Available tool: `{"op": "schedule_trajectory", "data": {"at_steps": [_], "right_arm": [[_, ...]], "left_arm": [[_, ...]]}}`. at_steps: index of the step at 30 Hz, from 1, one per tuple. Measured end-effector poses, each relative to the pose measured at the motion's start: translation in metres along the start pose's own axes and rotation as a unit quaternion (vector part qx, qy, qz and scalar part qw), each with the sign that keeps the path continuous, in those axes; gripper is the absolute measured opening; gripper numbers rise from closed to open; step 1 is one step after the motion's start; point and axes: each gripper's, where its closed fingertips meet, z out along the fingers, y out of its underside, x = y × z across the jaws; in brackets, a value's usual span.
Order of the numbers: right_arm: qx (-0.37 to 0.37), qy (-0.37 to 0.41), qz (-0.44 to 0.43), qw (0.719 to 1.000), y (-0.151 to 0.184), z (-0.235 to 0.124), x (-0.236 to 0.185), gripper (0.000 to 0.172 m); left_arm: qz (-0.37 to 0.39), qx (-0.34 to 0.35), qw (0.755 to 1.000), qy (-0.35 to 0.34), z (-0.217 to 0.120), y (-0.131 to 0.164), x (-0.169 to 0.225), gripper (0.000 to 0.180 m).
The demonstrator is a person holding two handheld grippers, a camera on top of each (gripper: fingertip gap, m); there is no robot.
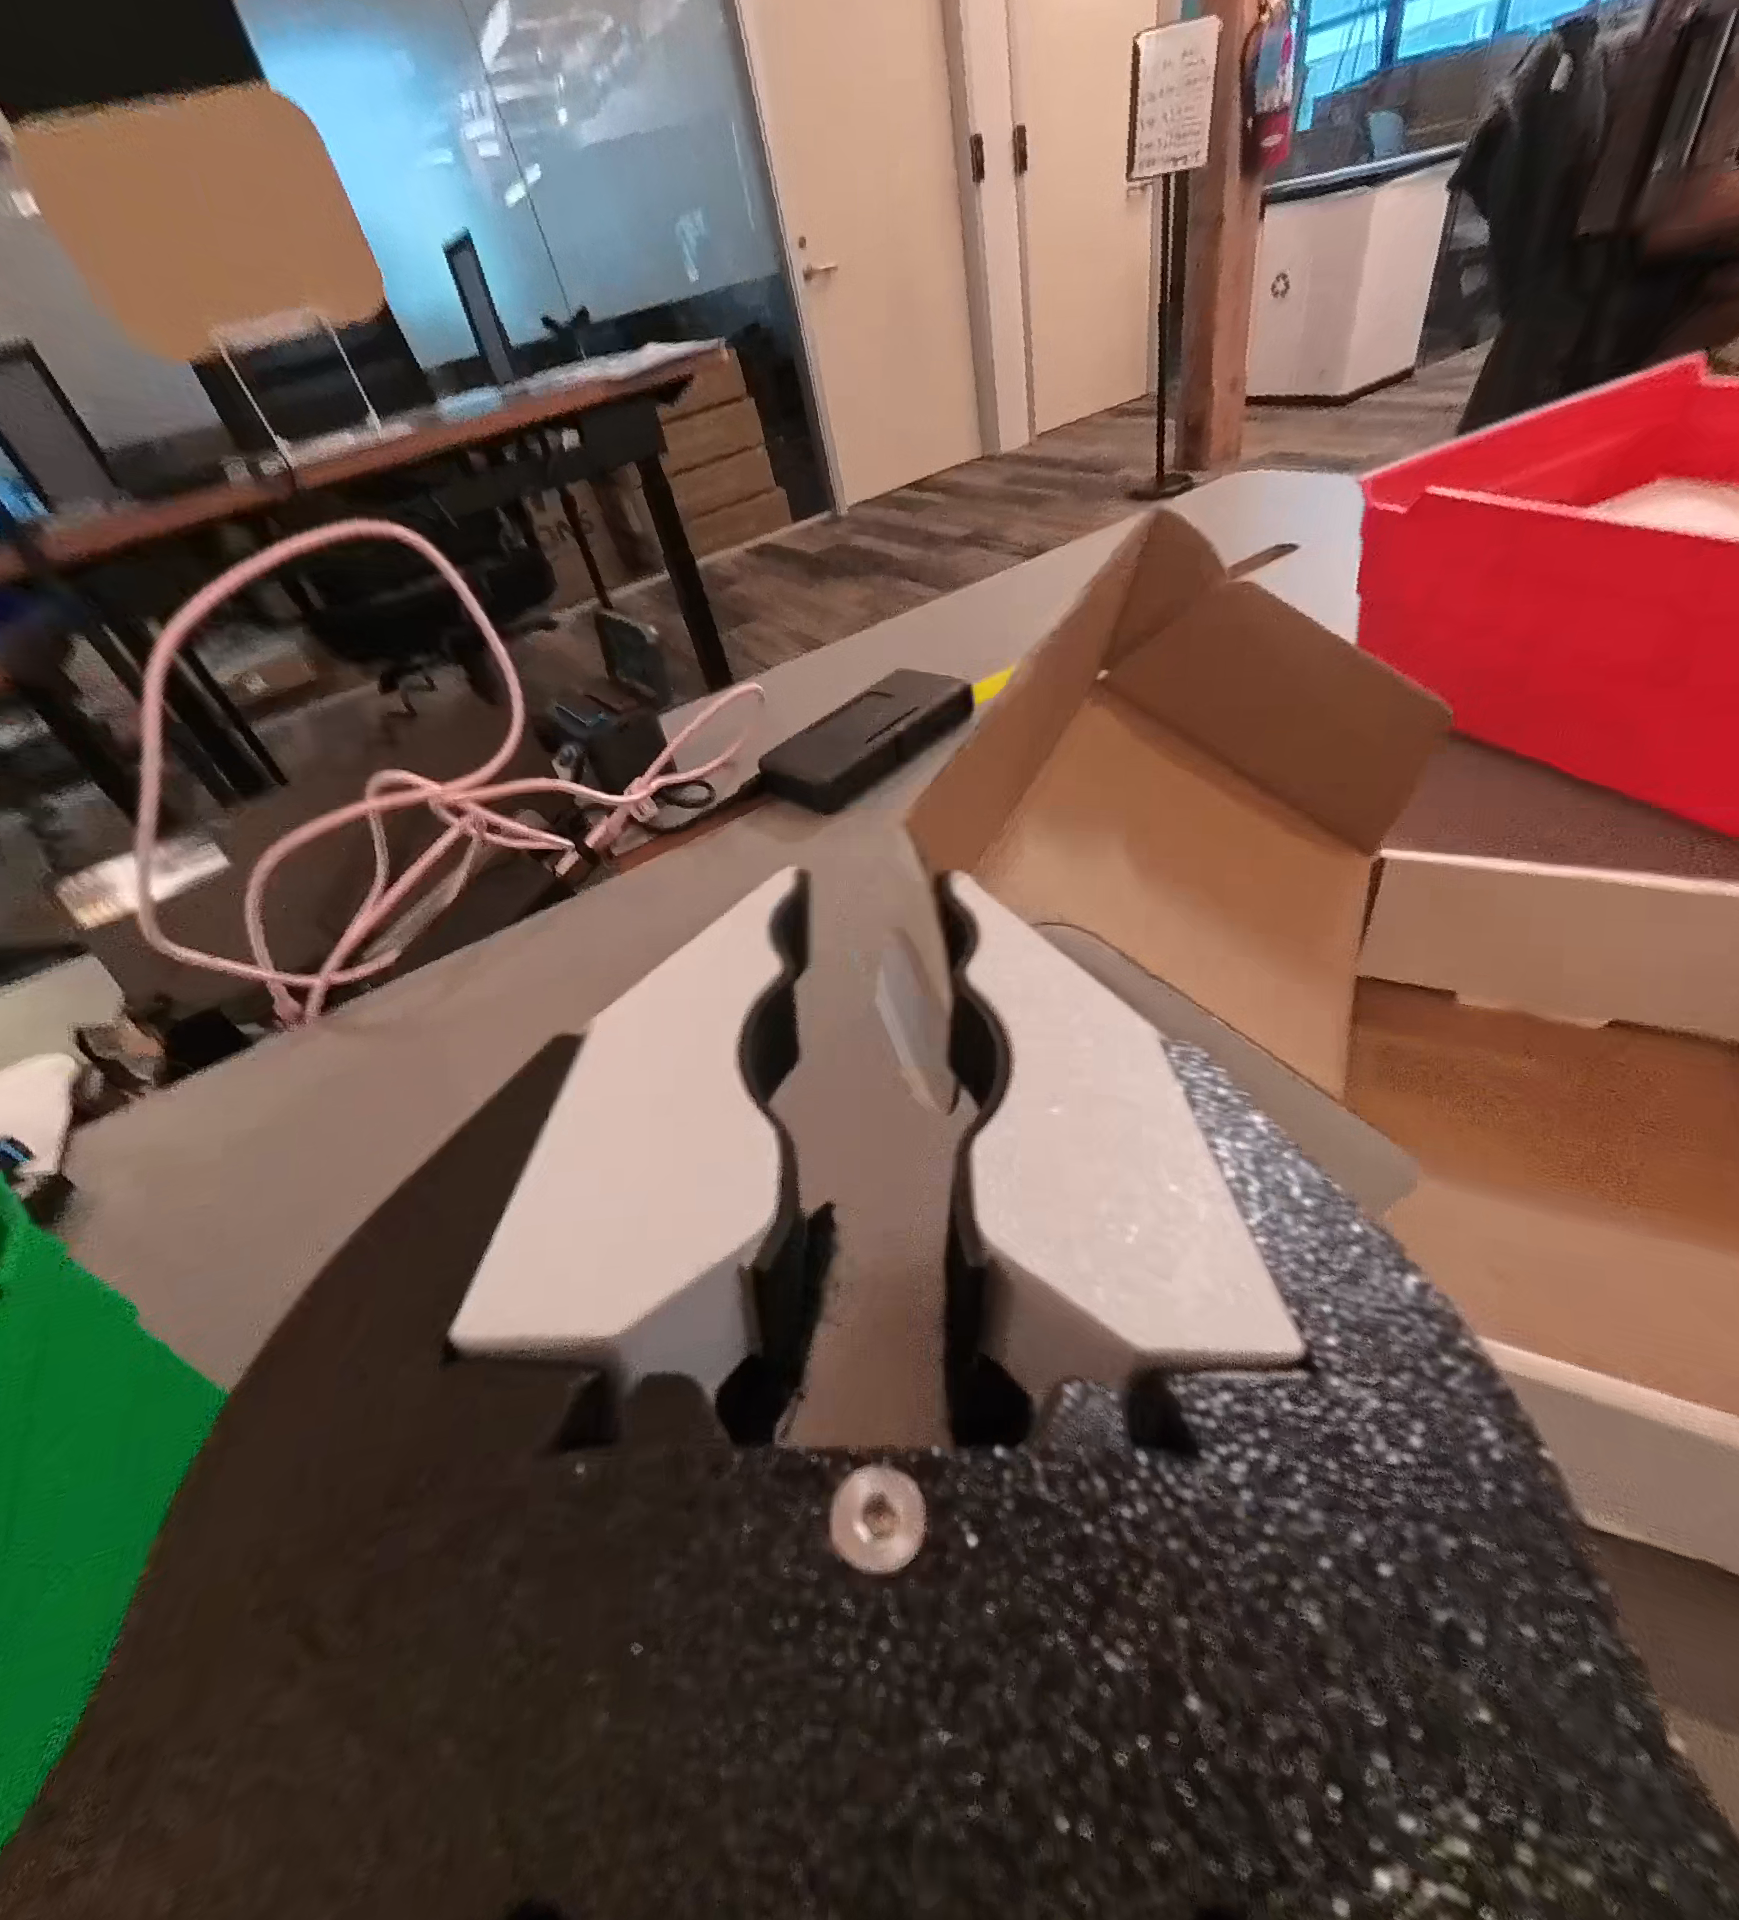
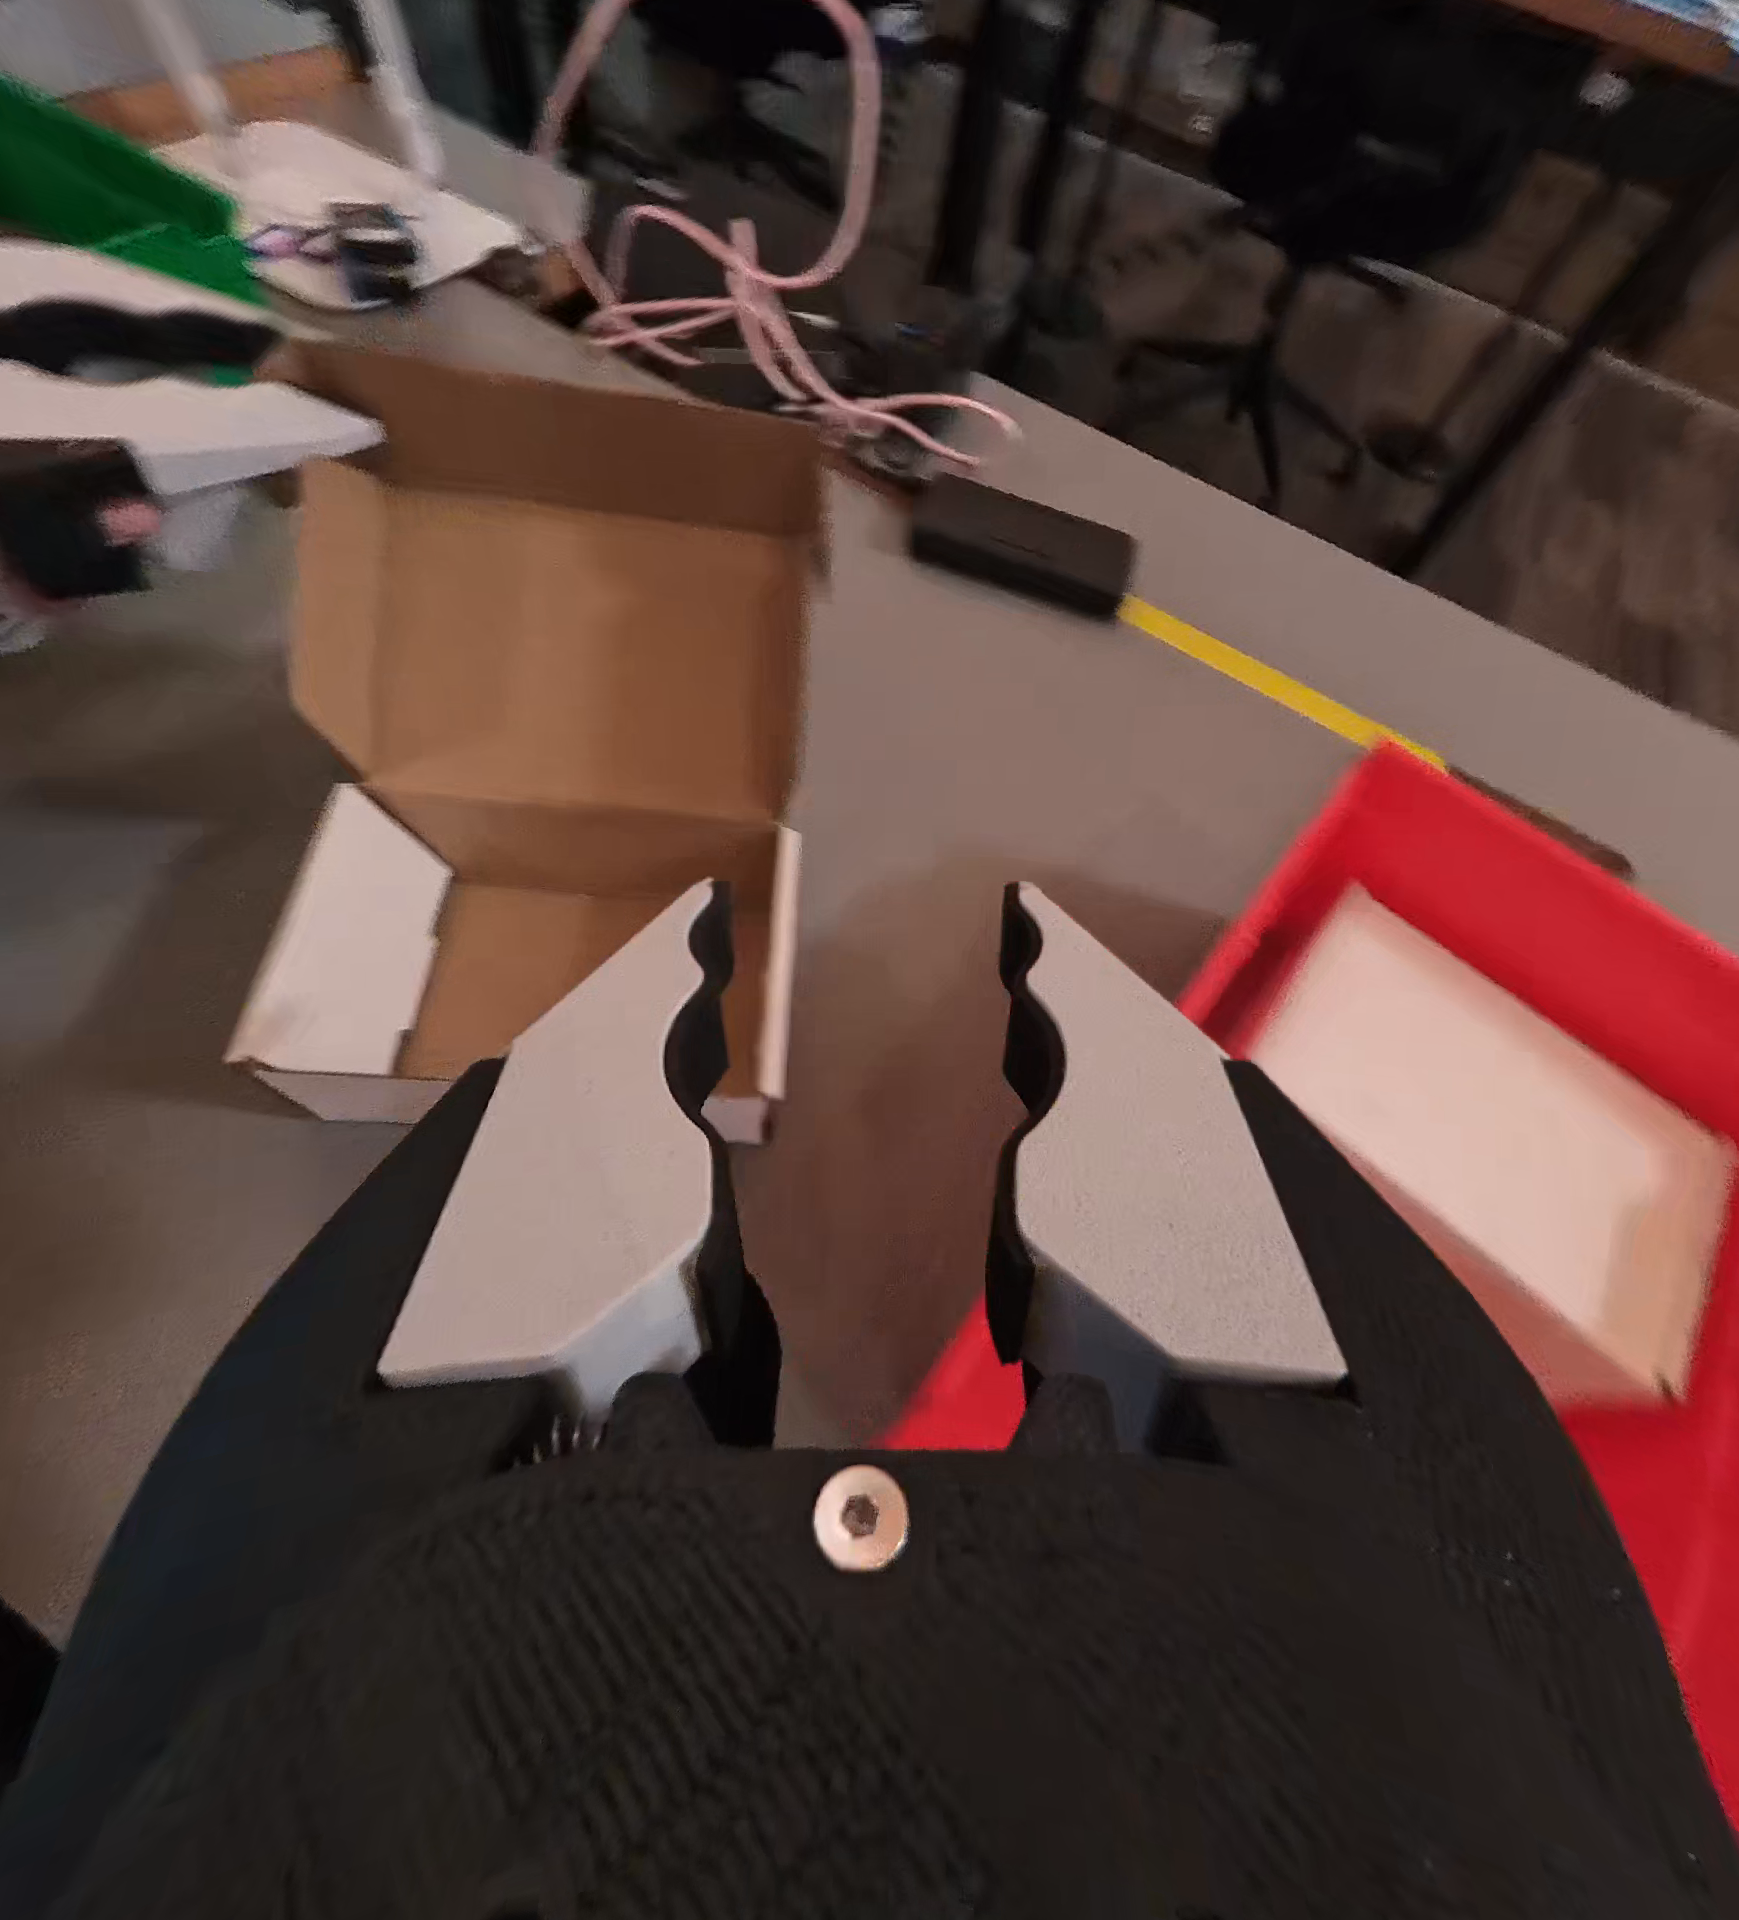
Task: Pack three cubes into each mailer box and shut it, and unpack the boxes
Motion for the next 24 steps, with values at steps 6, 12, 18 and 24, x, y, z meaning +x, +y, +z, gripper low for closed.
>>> {"op": "schedule_trajectory", "data": {"at_steps": [6, 12, 18, 24], "right_arm": [[-0.09, -0.085, -0.043, 0.991, -0.006, 0.07, -0.04, 0.051], [-0.177, -0.094, -0.045, 0.979, 0.02, 0.11, -0.044, 0.042], [-0.252, -0.062, -0.073, 0.963, 0.064, 0.083, -0.055, 0.042], [-0.275, -0.03, -0.057, 0.959, 0.09, 0.073, -0.049, 0.04]], "left_arm": [[-0.126, 0.007, 0.991, 0.044, -0.017, -0.011, -0.01, 0.075], [-0.231, -0.077, 0.965, 0.099, -0.048, 0.024, 0.027, 0.124], [-0.22, -0.132, 0.955, 0.146, -0.073, 0.05, 0.073, 0.113], [-0.23, -0.068, 0.962, 0.133, -0.075, 0.027, 0.07, 0.094]]}}
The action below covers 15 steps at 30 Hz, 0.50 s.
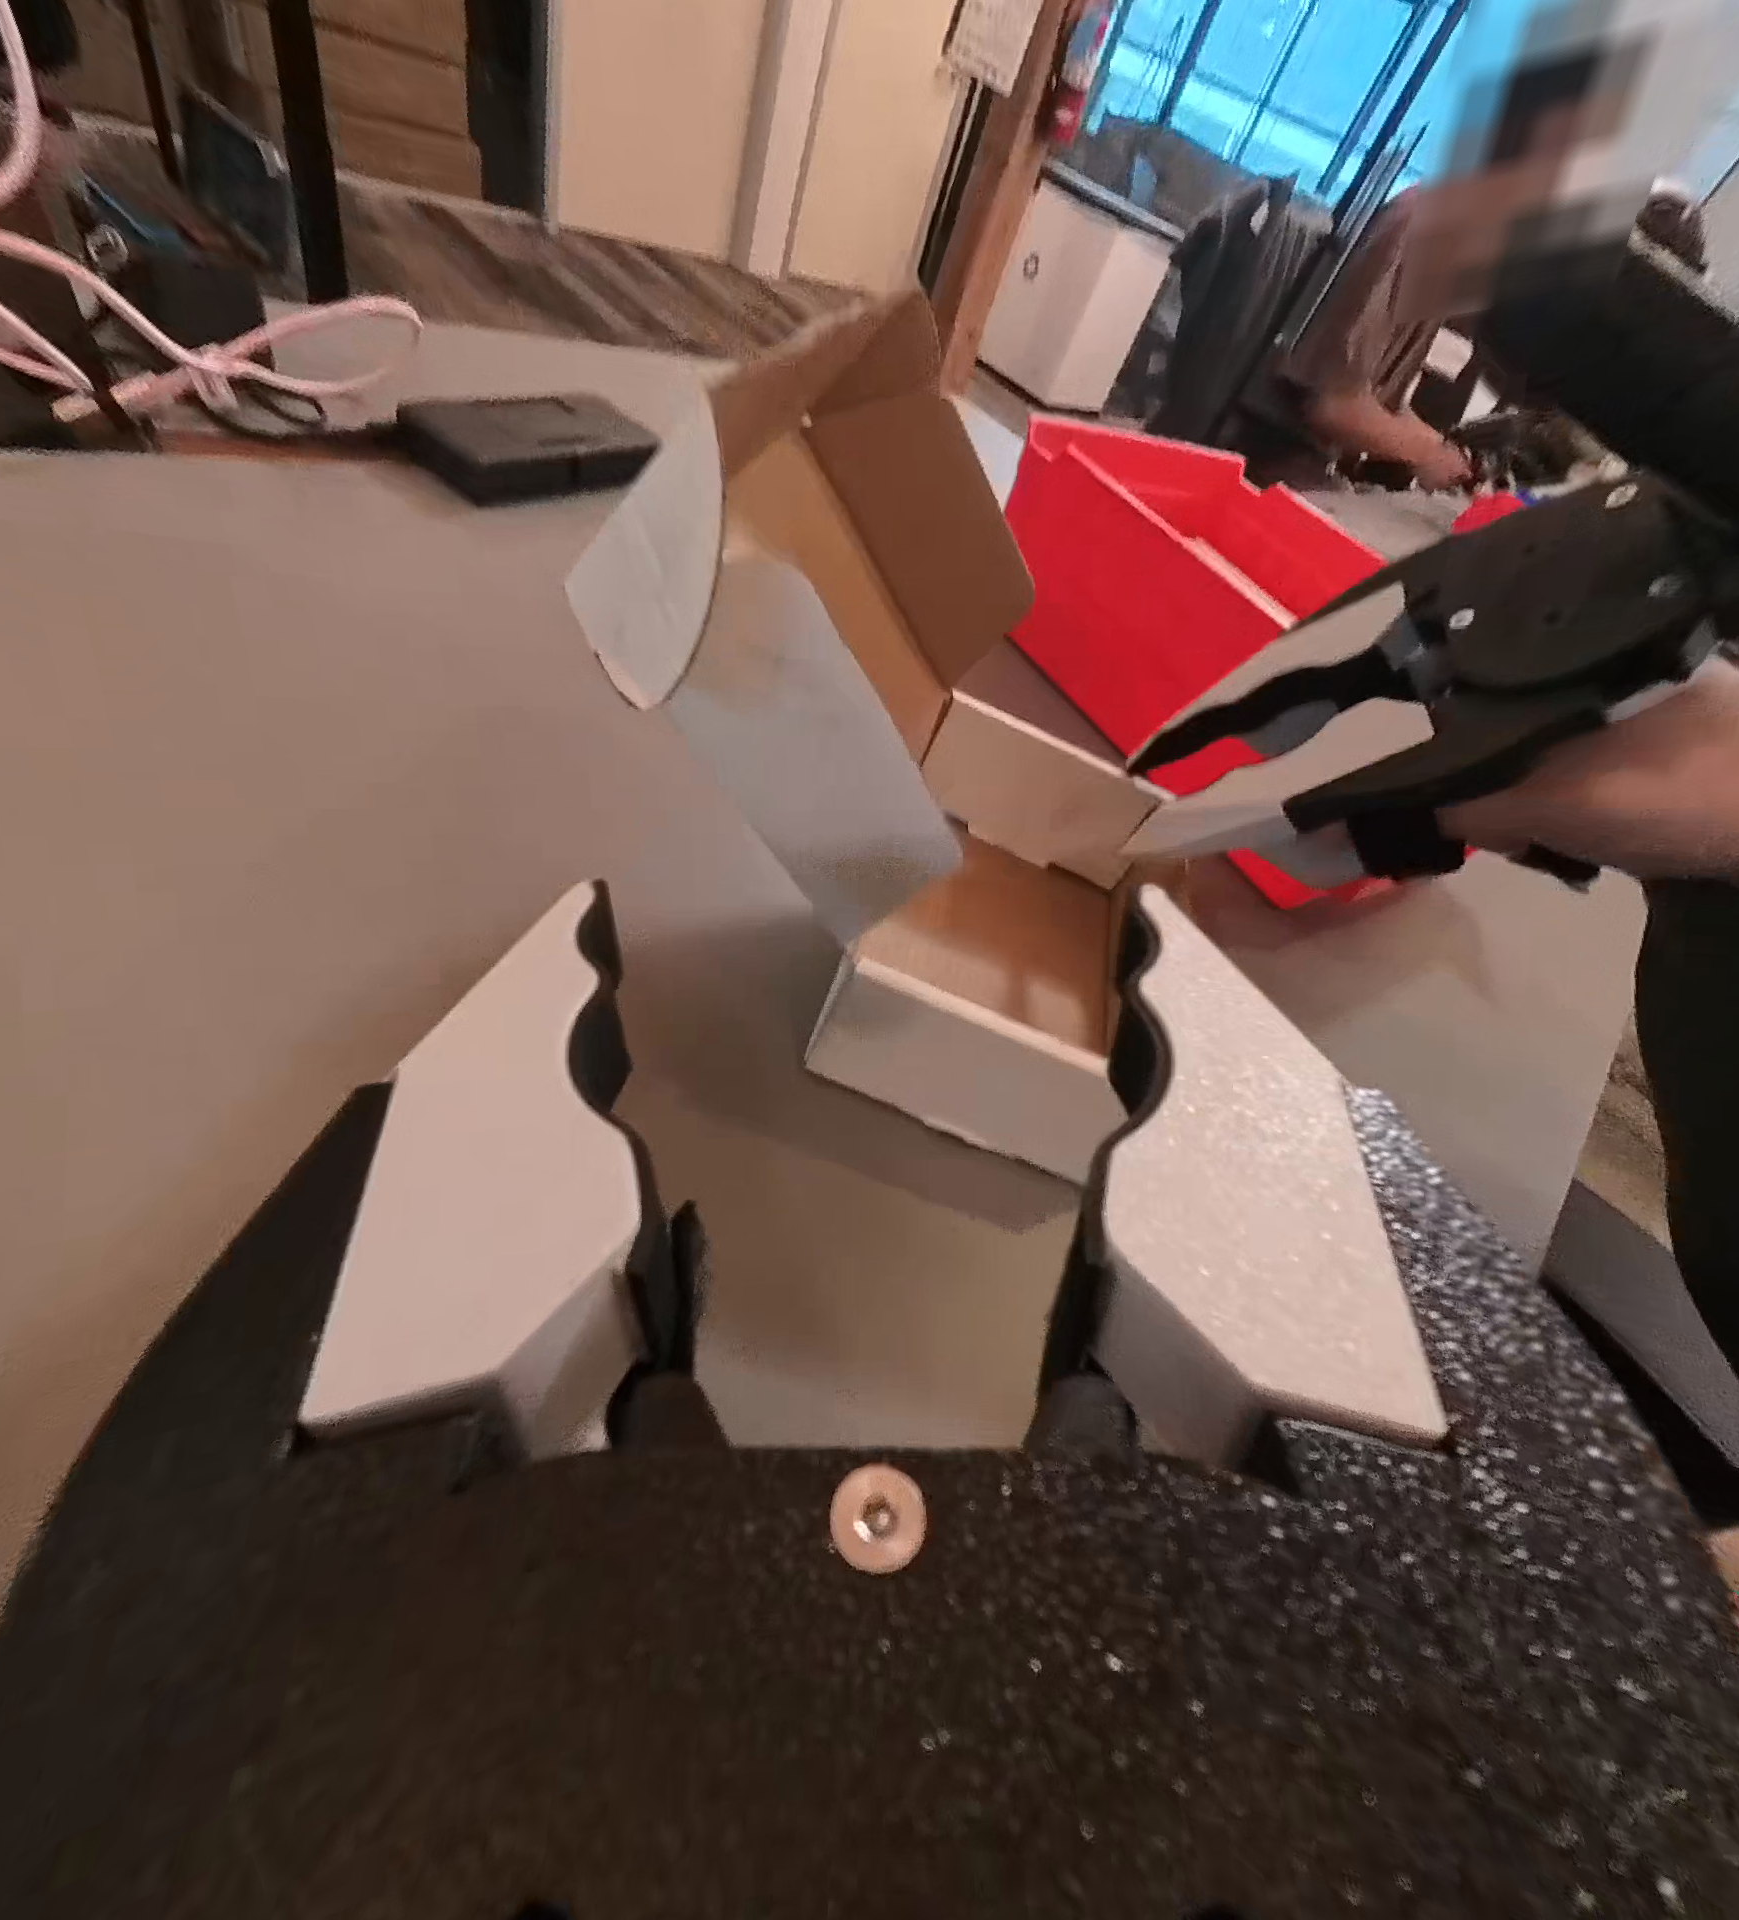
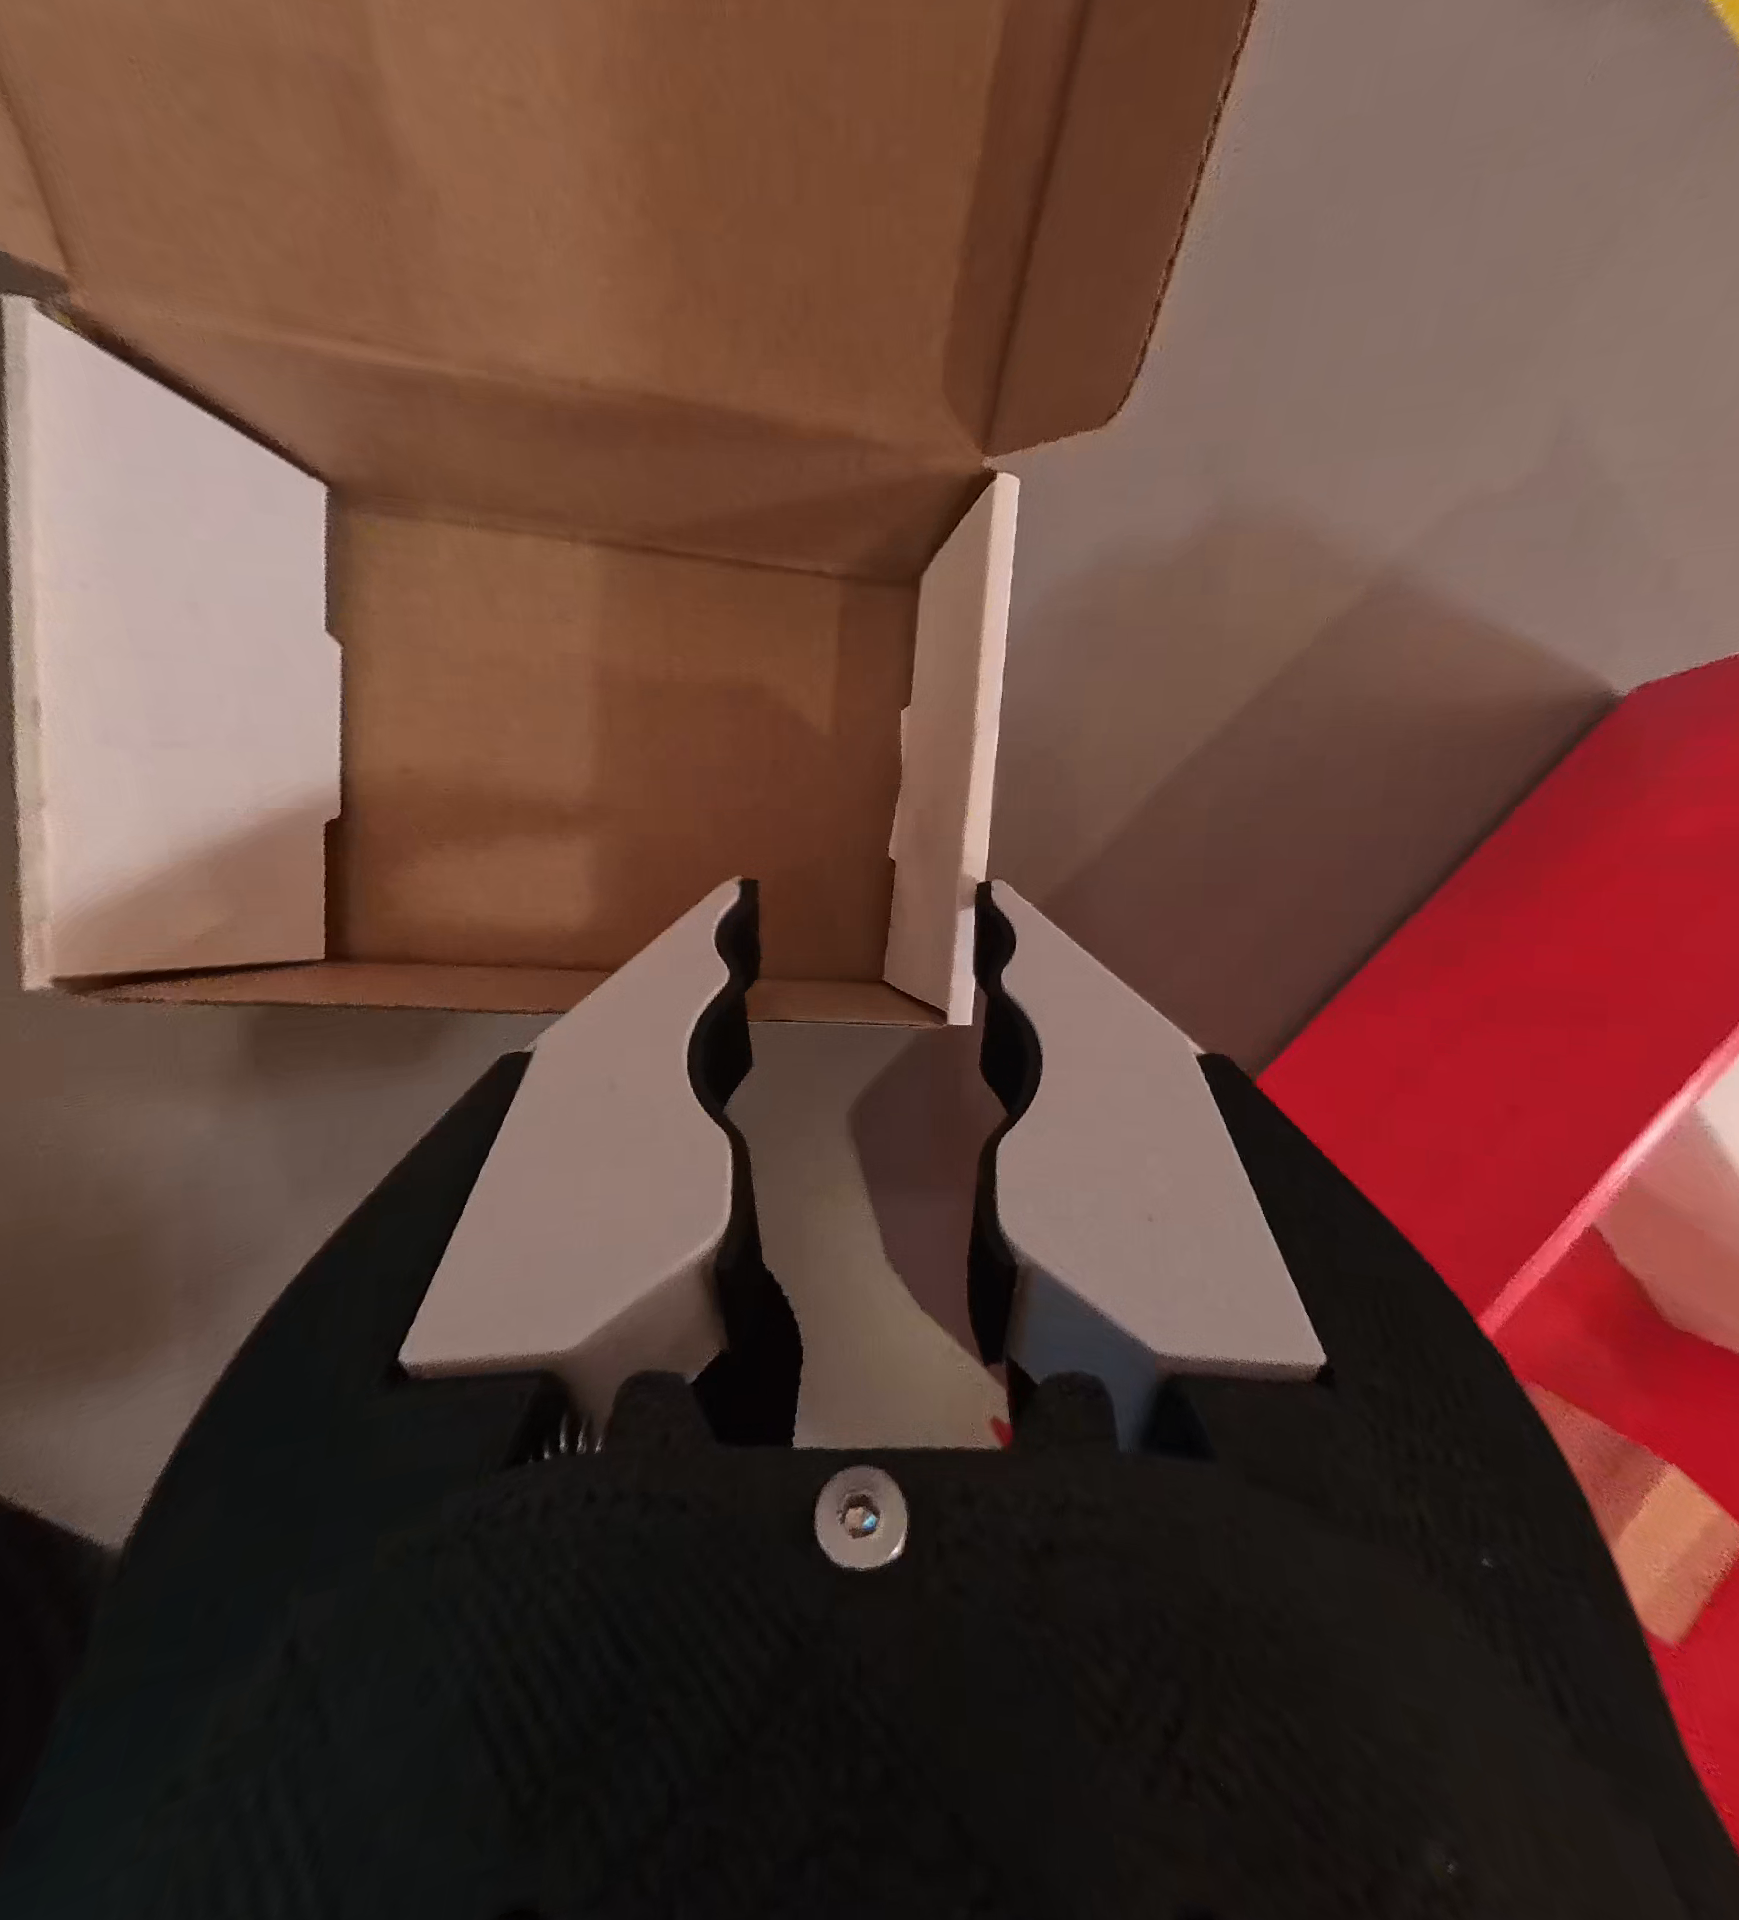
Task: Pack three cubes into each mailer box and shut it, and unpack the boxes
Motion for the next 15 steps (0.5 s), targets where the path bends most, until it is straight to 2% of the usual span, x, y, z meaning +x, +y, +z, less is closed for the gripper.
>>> {"op": "schedule_trajectory", "data": {"at_steps": [3, 6, 8, 12, 15], "right_arm": [[0.001, -0.028, 0.008, 1.0, 0.004, -0.006, -0.011, 0.04], [0.022, -0.117, -0.006, 0.993, 0.003, -0.019, -0.044, 0.036], [0.051, -0.086, -0.004, 0.995, -0.005, -0.026, -0.033, 0.036], [0.145, -0.062, 0.035, 0.987, -0.045, -0.043, -0.01, 0.034], [0.153, -0.056, 0.06, 0.985, -0.062, -0.04, 0.005, 0.032]], "left_arm": [[0.021, 0.022, 0.999, -0.016, 0.005, -0.015, -0.001, 0.079], [0.052, 0.015, 0.998, -0.039, 0.014, -0.022, -0.004, 0.076], [0.079, 0.015, 0.994, -0.07, 0.017, -0.03, -0.012, 0.073], [0.107, 0.012, 0.987, -0.12, 0.019, -0.047, -0.028, 0.067], [0.117, -0.023, 0.985, -0.126, 0.031, -0.05, -0.035, 0.056]]}}
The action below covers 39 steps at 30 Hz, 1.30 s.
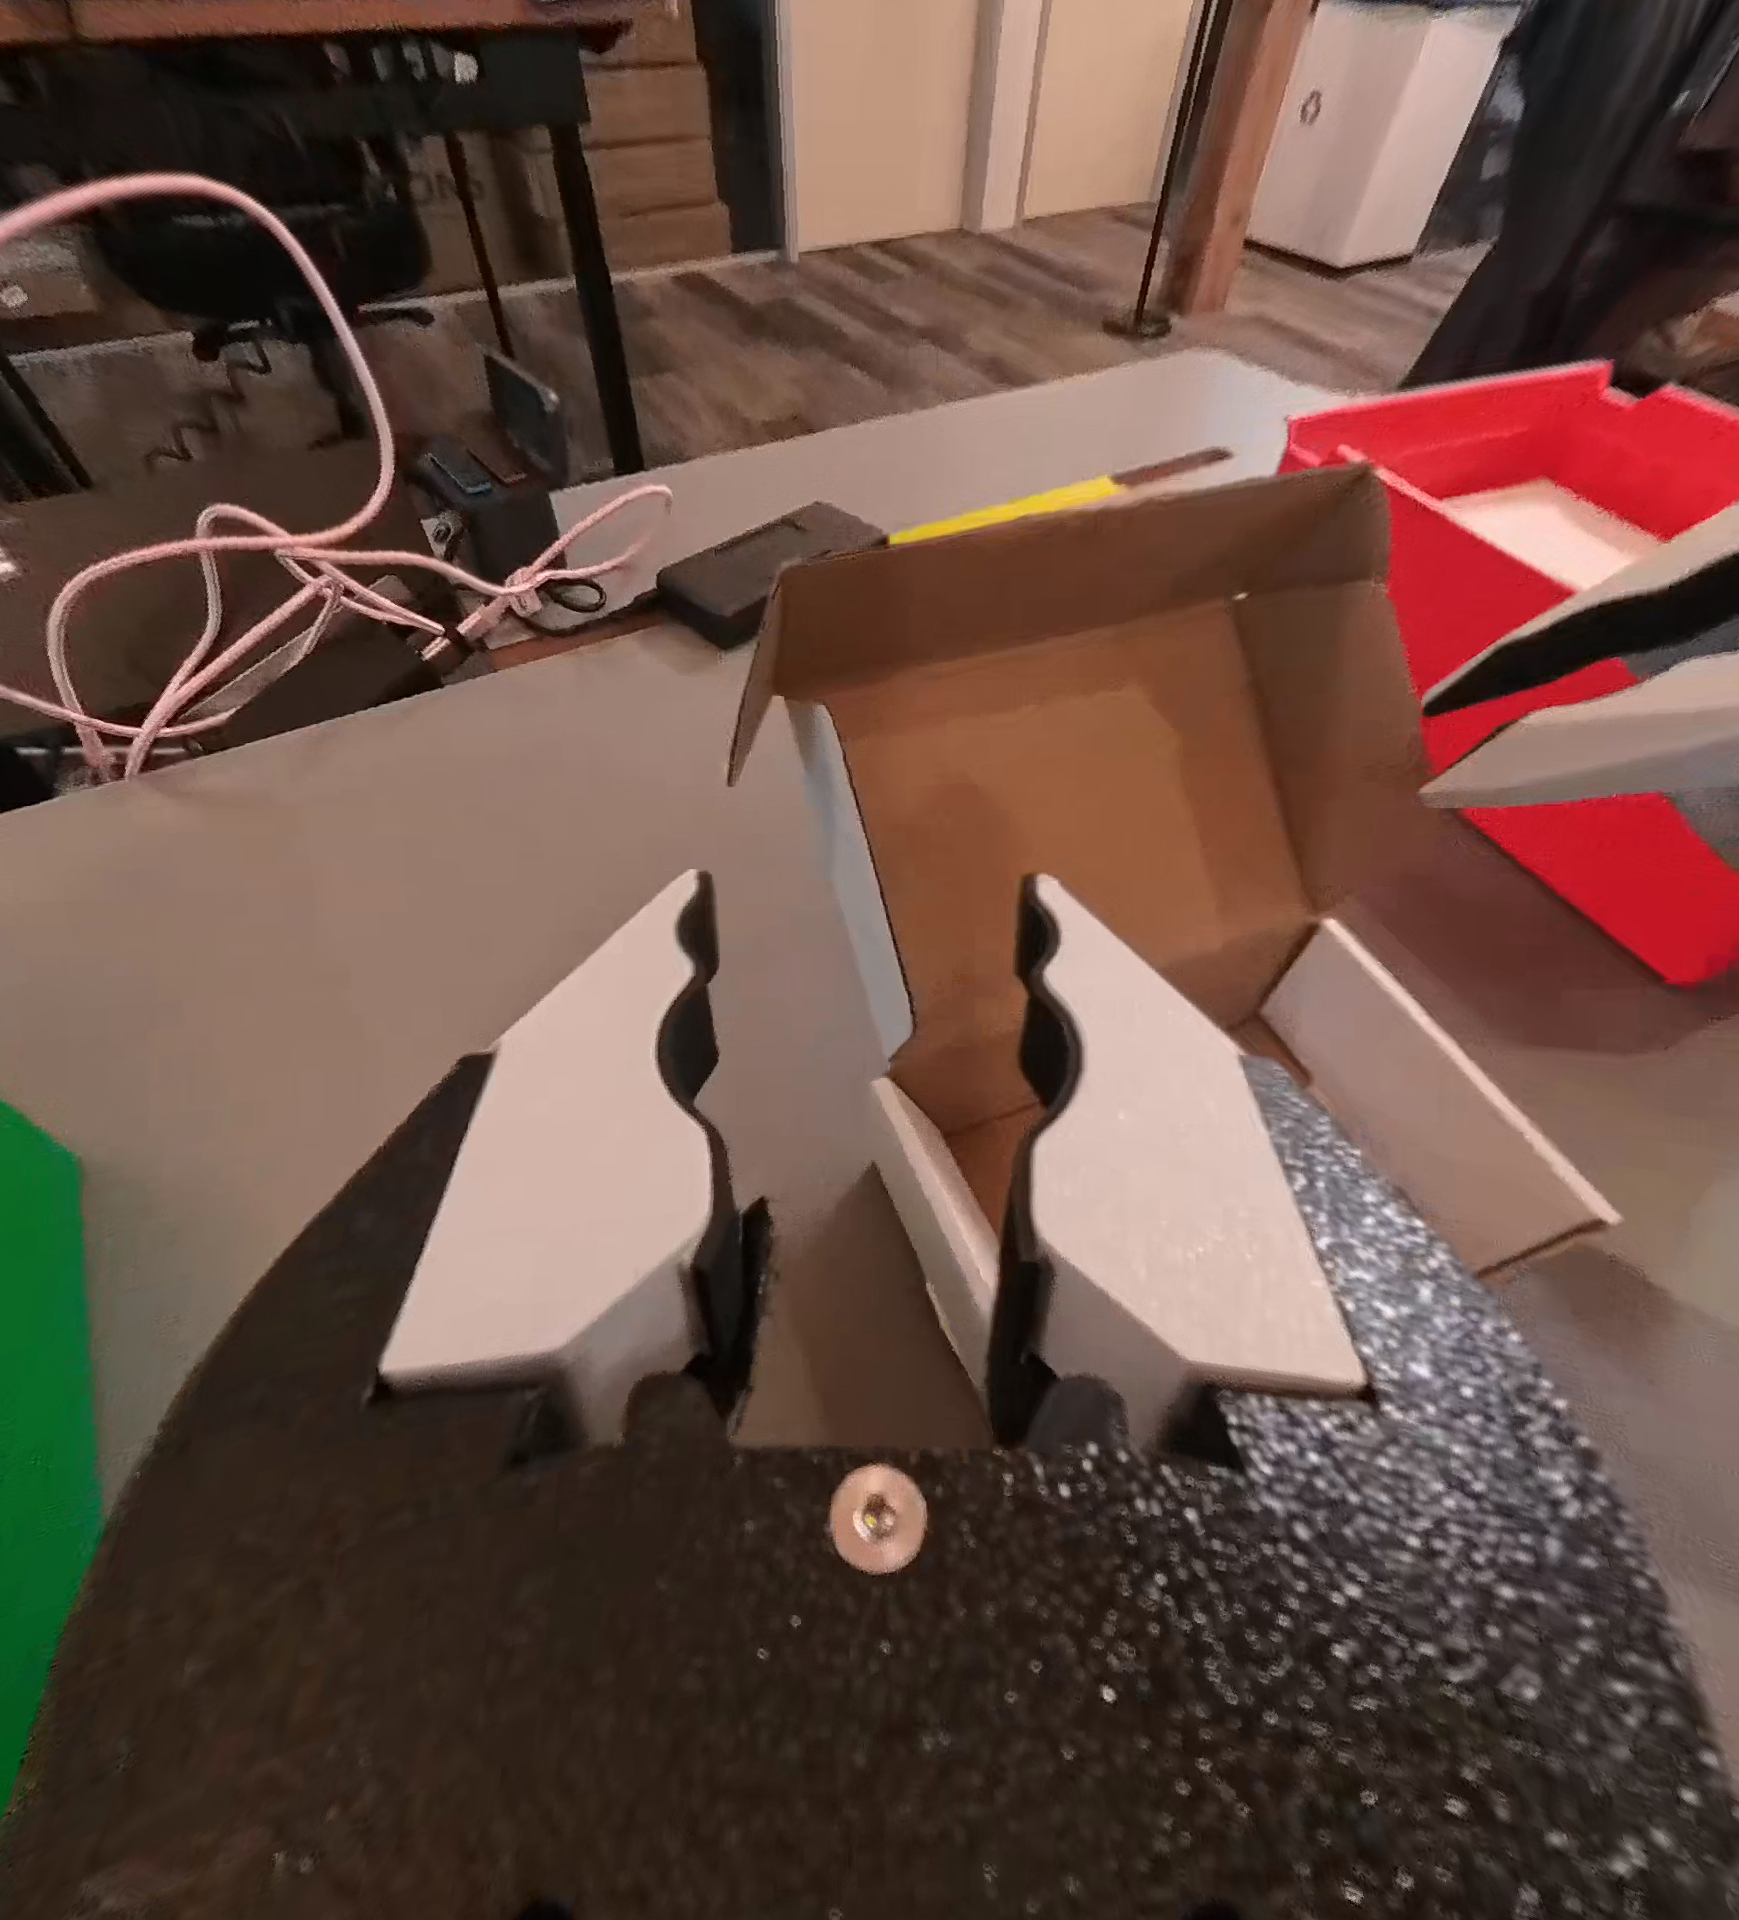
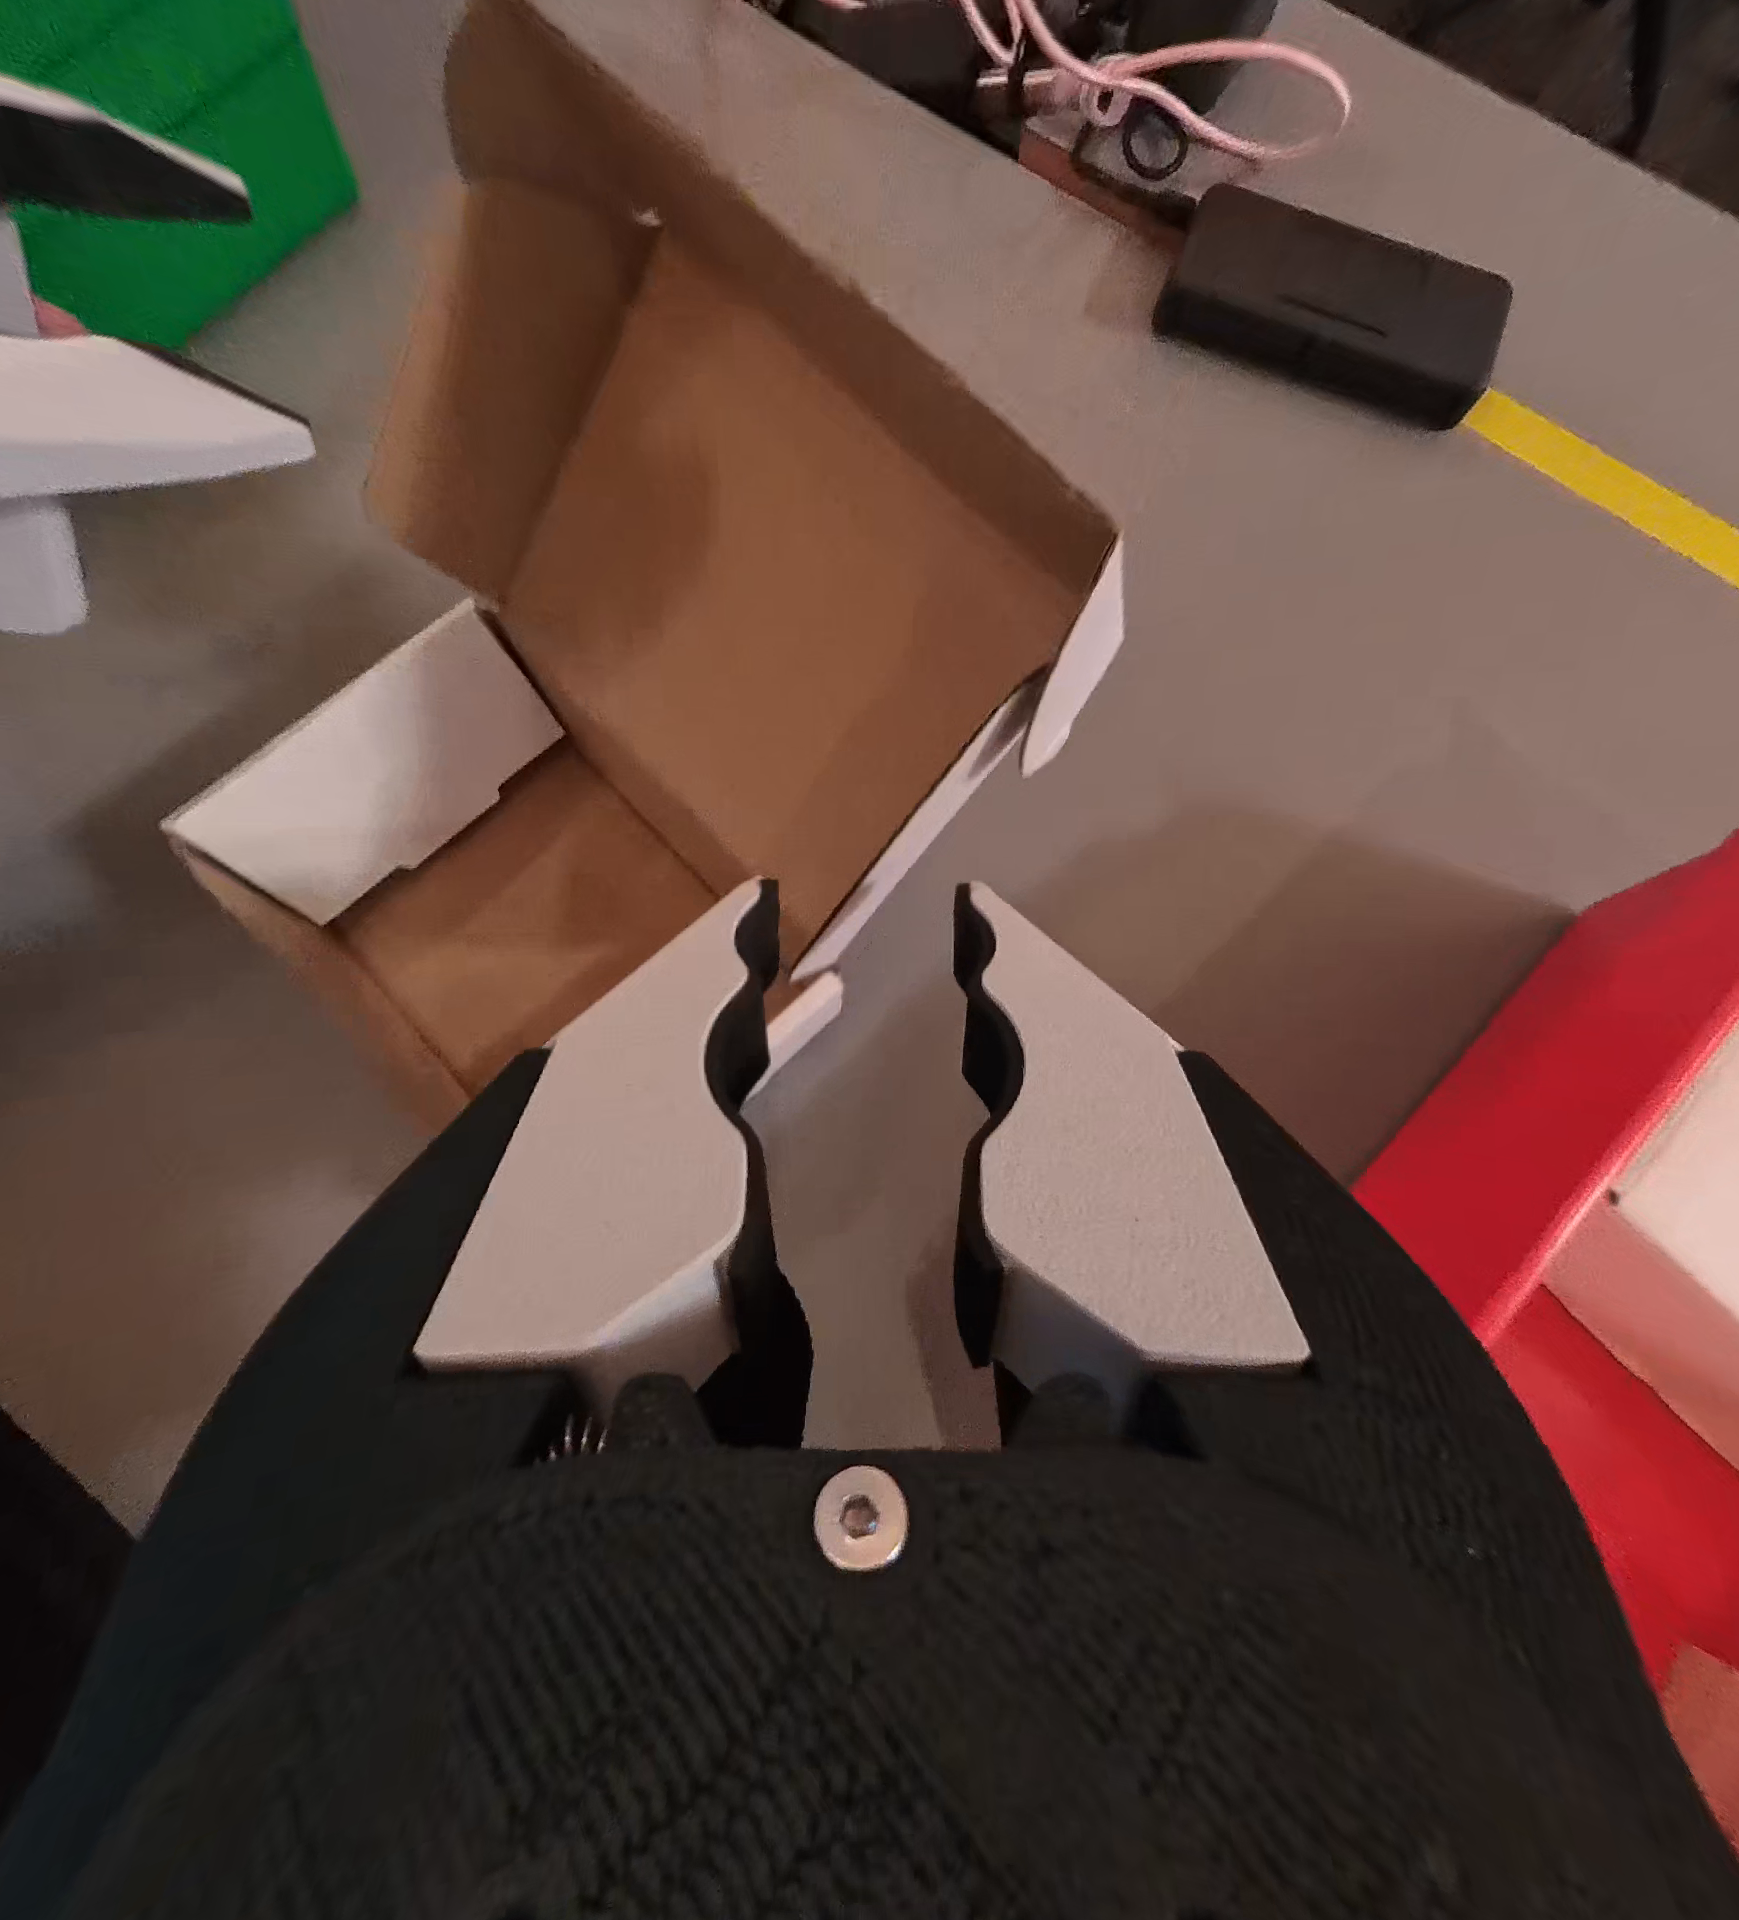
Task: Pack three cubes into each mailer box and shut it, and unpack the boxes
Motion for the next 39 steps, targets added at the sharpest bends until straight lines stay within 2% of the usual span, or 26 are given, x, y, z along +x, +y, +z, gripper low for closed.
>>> {"op": "schedule_trajectory", "data": {"at_steps": [5, 9, 11, 19, 24, 27, 32, 34, 35, 36, 37, 39], "right_arm": [[-0.019, -0.022, 0.032, 0.999, -0.003, 0.019, 0.004, 0.025], [0.006, -0.023, 0.031, 0.999, -0.006, 0.02, -0.001, 0.012], [0.022, -0.02, 0.034, 0.999, -0.005, 0.019, -0.003, 0.011], [0.147, 0.031, 0.032, 0.988, -0.002, 0.009, -0.023, 0.011], [0.21, 0.056, 0.026, 0.976, 0.006, 0.001, -0.037, 0.01], [0.218, 0.073, 0.007, 0.973, 0.018, -0.002, -0.042, 0.009], [0.191, 0.063, -0.012, 0.98, 0.046, -0.001, -0.054, 0.008], [0.178, 0.047, -0.012, 0.983, 0.054, -0.001, -0.057, 0.009], [0.168, 0.033, -0.01, 0.985, 0.059, 0.0, -0.06, 0.02], [0.152, 0.02, -0.007, 0.988, 0.065, 0.0, -0.064, 0.038], [0.138, 0.013, -0.009, 0.99, 0.072, -0.002, -0.067, 0.053], [0.134, 0.013, -0.034, 0.99, 0.082, -0.014, -0.07, 0.062]], "left_arm": [[0.024, -0.043, 0.999, 0.002, 0.022, 0.001, -0.004, 0.033], [0.036, -0.068, 0.997, 0.011, 0.03, 0.01, 0.0, 0.018], [0.042, -0.055, 0.998, 0.007, 0.028, 0.01, 0.002, 0.011], [0.066, 0.046, 0.995, -0.057, -0.005, 0.017, 0.009, 0.008], [0.041, 0.106, 0.991, -0.066, -0.035, 0.029, 0.022, 0.008], [0.046, 0.112, 0.991, -0.06, -0.052, 0.039, 0.03, 0.006], [0.069, 0.076, 0.994, -0.044, -0.066, 0.06, 0.037, 0.005], [0.065, 0.061, 0.996, -0.027, -0.069, 0.065, 0.042, 0.007], [0.068, 0.051, 0.996, -0.018, -0.073, 0.068, 0.045, 0.008], [0.071, 0.04, 0.997, -0.011, -0.077, 0.072, 0.048, 0.018], [0.078, 0.028, 0.996, -0.01, -0.082, 0.076, 0.049, 0.036], [0.1, 0.015, 0.995, -0.008, -0.097, 0.086, 0.05, 0.065]]}}
